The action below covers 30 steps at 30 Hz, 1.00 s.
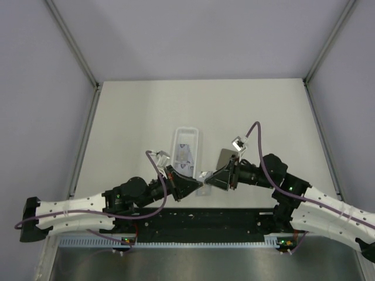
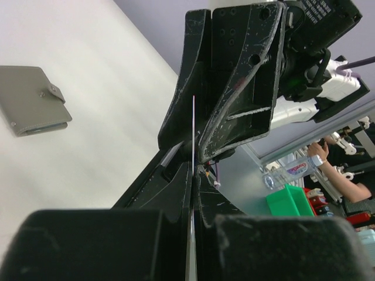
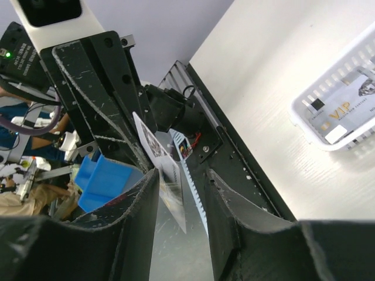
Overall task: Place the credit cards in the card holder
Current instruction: Pick up the credit card at the corner of the board.
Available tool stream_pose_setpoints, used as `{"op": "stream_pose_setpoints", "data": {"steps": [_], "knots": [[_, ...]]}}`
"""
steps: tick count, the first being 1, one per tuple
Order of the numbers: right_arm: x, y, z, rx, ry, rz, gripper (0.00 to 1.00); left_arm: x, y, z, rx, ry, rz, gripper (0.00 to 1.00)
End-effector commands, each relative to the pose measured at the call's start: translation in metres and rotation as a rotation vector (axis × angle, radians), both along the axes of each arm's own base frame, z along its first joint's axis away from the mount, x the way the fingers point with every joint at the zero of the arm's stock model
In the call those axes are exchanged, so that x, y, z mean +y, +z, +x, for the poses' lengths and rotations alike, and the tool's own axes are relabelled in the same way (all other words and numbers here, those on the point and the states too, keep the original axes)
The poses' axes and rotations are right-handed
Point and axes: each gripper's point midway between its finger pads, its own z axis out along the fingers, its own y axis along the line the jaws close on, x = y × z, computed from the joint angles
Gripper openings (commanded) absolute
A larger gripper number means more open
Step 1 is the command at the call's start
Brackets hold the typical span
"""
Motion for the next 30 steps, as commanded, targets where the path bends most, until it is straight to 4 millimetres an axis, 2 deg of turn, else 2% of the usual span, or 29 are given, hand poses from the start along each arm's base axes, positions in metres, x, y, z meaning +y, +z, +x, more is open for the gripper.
{"op": "stream_pose_setpoints", "data": {"steps": [1,13,15,16,18,22,24,25,28,30], "knots": [[0.005,0.031,-0.006,-0.064,0.048,0.107,0.35,0.004,0.035,0.005,-0.035,0.028,-0.121,0.00],[0.010,0.032,-0.010,-0.055,0.078,0.144,0.18,0.006,0.036,0.009,-0.025,0.054,-0.150,0.00],[0.010,0.032,-0.010,-0.053,0.081,0.144,0.11,0.005,0.035,0.009,-0.024,0.054,-0.144,0.00],[0.010,0.034,-0.011,-0.058,0.082,0.151,0.03,0.005,0.033,0.009,-0.022,0.052,-0.138,0.00],[0.010,0.033,-0.011,-0.060,0.082,0.149,0.00,0.004,0.032,0.010,-0.013,0.059,-0.131,0.10],[0.007,0.034,-0.007,-0.072,0.052,0.147,0.00,0.006,0.028,0.016,-0.007,0.089,-0.112,0.45],[0.002,0.028,0.001,-0.069,-0.005,0.107,0.00,0.010,0.027,0.021,-0.008,0.117,-0.095,0.59],[-0.003,0.026,0.008,-0.070,-0.052,0.081,0.00,0.013,0.027,0.024,-0.013,0.137,-0.082,0.64],[-0.031,0.001,0.039,-0.047,-0.282,-0.084,0.00,0.027,0.020,0.043,-0.013,0.241,-0.021,0.77],[-0.052,-0.010,0.056,-0.036,-0.414,-0.181,0.04,0.038,0.009,0.059,-0.019,0.312,0.045,0.80]]}}
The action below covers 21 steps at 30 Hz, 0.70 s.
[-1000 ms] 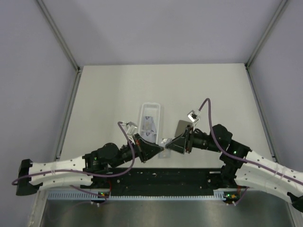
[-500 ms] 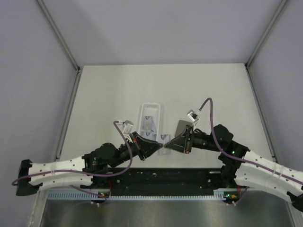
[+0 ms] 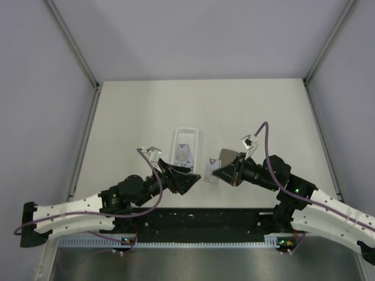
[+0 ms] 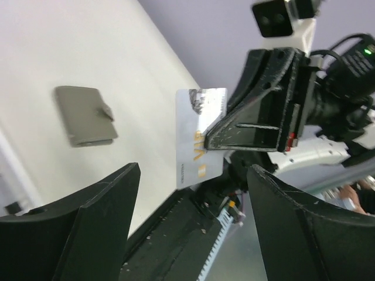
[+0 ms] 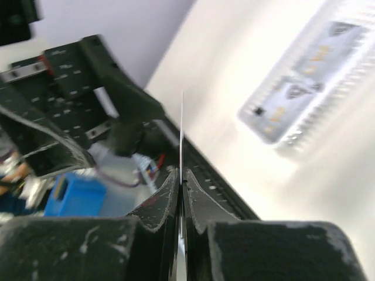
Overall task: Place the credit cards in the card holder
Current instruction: Pick up the credit card at the corner of the board, then open the card holder at the center of the board.
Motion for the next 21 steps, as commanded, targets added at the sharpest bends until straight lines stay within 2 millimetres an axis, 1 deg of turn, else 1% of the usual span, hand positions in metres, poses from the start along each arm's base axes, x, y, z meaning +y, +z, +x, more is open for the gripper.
{"op": "stream_pose_setpoints", "data": {"steps": [1,2,4,7,9,10,11,12,15,17,18,19,21], "knots": [[-0.047,-0.017,0.044,-0.001,-0.323,-0.213,0.05,0.026,0.000,0.038,-0.014,0.177,0.089,0.80],[-0.052,-0.021,0.048,0.006,-0.347,-0.248,0.05,0.029,-0.004,0.044,-0.007,0.183,0.116,0.80],[-0.064,-0.033,0.058,0.032,-0.400,-0.334,0.00,0.032,-0.013,0.058,0.009,0.188,0.146,0.79],[-0.083,-0.054,0.073,0.079,-0.501,-0.451,0.00,0.027,-0.027,0.074,0.019,0.169,0.192,0.75],[-0.094,-0.066,0.086,0.117,-0.566,-0.500,0.00,0.017,-0.037,0.082,0.015,0.145,0.245,0.73],[-0.098,-0.071,0.091,0.133,-0.585,-0.521,0.00,0.010,-0.035,0.086,0.009,0.132,0.260,0.70],[-0.101,-0.075,0.098,0.151,-0.605,-0.540,0.00,0.002,-0.039,0.089,0.011,0.113,0.290,0.68],[-0.102,-0.083,0.102,0.179,-0.615,-0.564,0.00,-0.005,-0.041,0.091,0.013,0.091,0.309,0.65],[-0.103,-0.090,0.116,0.217,-0.642,-0.603,0.00,-0.026,-0.052,0.099,0.031,0.052,0.354,0.58],[-0.099,-0.094,0.125,0.232,-0.647,-0.629,0.00,-0.036,-0.058,0.105,0.035,0.040,0.361,0.55],[-0.096,-0.097,0.130,0.243,-0.647,-0.639,0.00,-0.044,-0.059,0.102,0.035,0.004,0.353,0.54],[-0.093,-0.101,0.133,0.263,-0.642,-0.650,0.00,-0.049,-0.059,0.104,0.028,-0.005,0.348,0.53],[-0.088,-0.108,0.141,0.298,-0.632,-0.663,0.00,-0.057,-0.064,0.106,0.038,-0.027,0.353,0.52]]}}
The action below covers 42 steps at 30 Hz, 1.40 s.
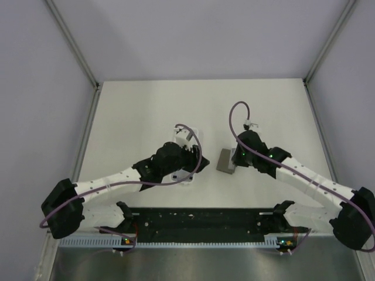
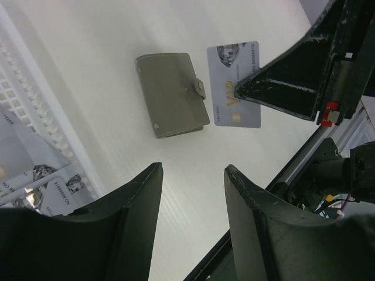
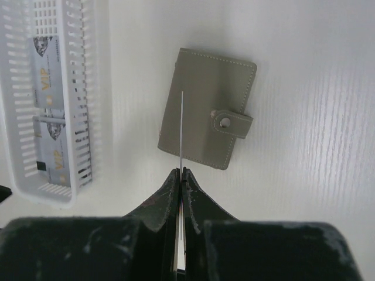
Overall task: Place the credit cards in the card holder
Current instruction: Open the card holder at the center of the board.
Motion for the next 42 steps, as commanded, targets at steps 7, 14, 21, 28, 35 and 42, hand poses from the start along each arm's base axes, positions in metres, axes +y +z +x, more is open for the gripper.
{"op": "stream_pose_setpoints", "data": {"steps": [7,14,21,28,35,42], "knots": [[0.015,-0.010,0.041,0.062,-0.031,0.004,0.00,-0.041,0.014,0.007,-0.031,-0.118,-0.085,0.49],[0.004,-0.027,0.038,0.100,-0.044,-0.028,0.00,-0.049,-0.008,0.015,-0.011,-0.115,-0.035,0.48],[-0.012,-0.030,0.032,0.092,-0.069,-0.063,0.00,-0.055,-0.027,0.031,0.018,-0.102,0.006,0.47],[-0.026,-0.037,0.027,0.105,-0.092,-0.103,0.00,-0.061,-0.039,0.052,0.041,-0.095,0.023,0.45],[-0.037,-0.039,0.023,0.107,-0.108,-0.117,0.00,-0.070,-0.053,0.069,0.065,-0.092,0.043,0.43],[-0.043,-0.042,0.021,0.120,-0.116,-0.113,0.00,-0.075,-0.082,0.068,0.128,-0.125,0.088,0.38]]}}
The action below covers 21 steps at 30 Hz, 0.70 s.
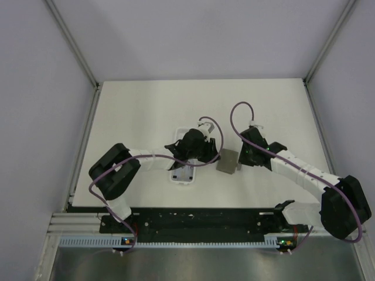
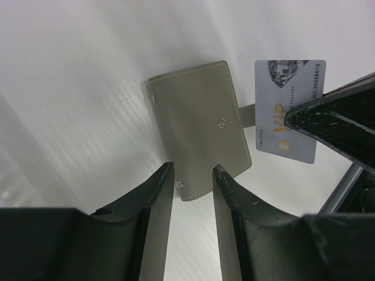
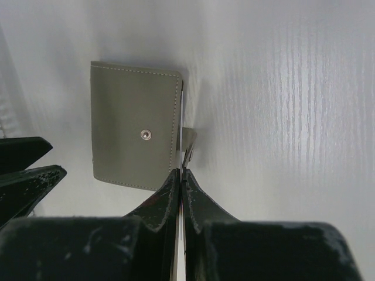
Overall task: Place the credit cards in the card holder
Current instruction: Open the card holder at the center of the board.
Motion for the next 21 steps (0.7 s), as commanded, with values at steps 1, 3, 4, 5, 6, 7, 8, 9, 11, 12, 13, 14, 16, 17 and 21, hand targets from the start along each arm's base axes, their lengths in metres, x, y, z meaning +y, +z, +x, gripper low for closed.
{"op": "stream_pose_setpoints", "data": {"steps": [1,3,4,5,6,7,8,9,11,12,13,14,16,17,21], "knots": [[-0.008,0.002,0.000,-0.017,-0.003,-0.009,0.00,-0.011,-0.001,0.006,-0.003,-0.028,-0.016,0.38],[-0.008,0.002,0.002,-0.019,0.000,-0.009,0.00,-0.009,-0.009,0.006,0.006,-0.018,0.001,0.37],[-0.007,0.001,0.002,-0.016,0.003,-0.007,0.00,-0.007,-0.013,0.006,0.013,-0.011,0.008,0.36],[-0.005,0.000,0.003,-0.018,0.014,0.001,0.00,-0.005,-0.015,0.006,0.011,-0.002,0.015,0.35],[-0.004,-0.001,0.003,-0.017,0.021,0.009,0.00,-0.003,-0.018,0.007,0.012,0.008,0.023,0.34],[-0.002,-0.001,0.003,-0.017,0.027,0.016,0.00,0.000,-0.021,0.007,0.013,0.019,0.029,0.34],[-0.001,-0.002,0.004,-0.019,0.032,0.022,0.00,0.002,-0.023,0.007,0.015,0.027,0.036,0.34],[0.000,-0.004,0.003,-0.016,0.033,0.028,0.00,0.004,-0.026,0.006,0.017,0.034,0.045,0.33],[0.002,-0.006,0.003,-0.014,0.038,0.037,0.00,0.006,-0.032,0.006,0.025,0.039,0.058,0.33],[0.003,-0.006,0.003,-0.015,0.040,0.045,0.00,0.006,-0.035,0.006,0.032,0.037,0.063,0.32],[0.004,-0.008,0.003,-0.013,0.045,0.052,0.00,0.006,-0.037,0.005,0.036,0.037,0.067,0.32],[0.005,-0.008,0.003,-0.014,0.050,0.060,0.00,0.006,-0.039,0.004,0.046,0.034,0.068,0.31],[0.007,-0.008,0.003,-0.015,0.052,0.068,0.00,0.007,-0.045,0.002,0.059,0.036,0.075,0.30],[0.008,-0.009,0.003,-0.017,0.058,0.073,0.00,0.008,-0.048,0.001,0.064,0.039,0.078,0.29],[0.011,-0.008,0.003,-0.025,0.071,0.086,0.00,0.011,-0.057,-0.003,0.081,0.041,0.083,0.29]]}}
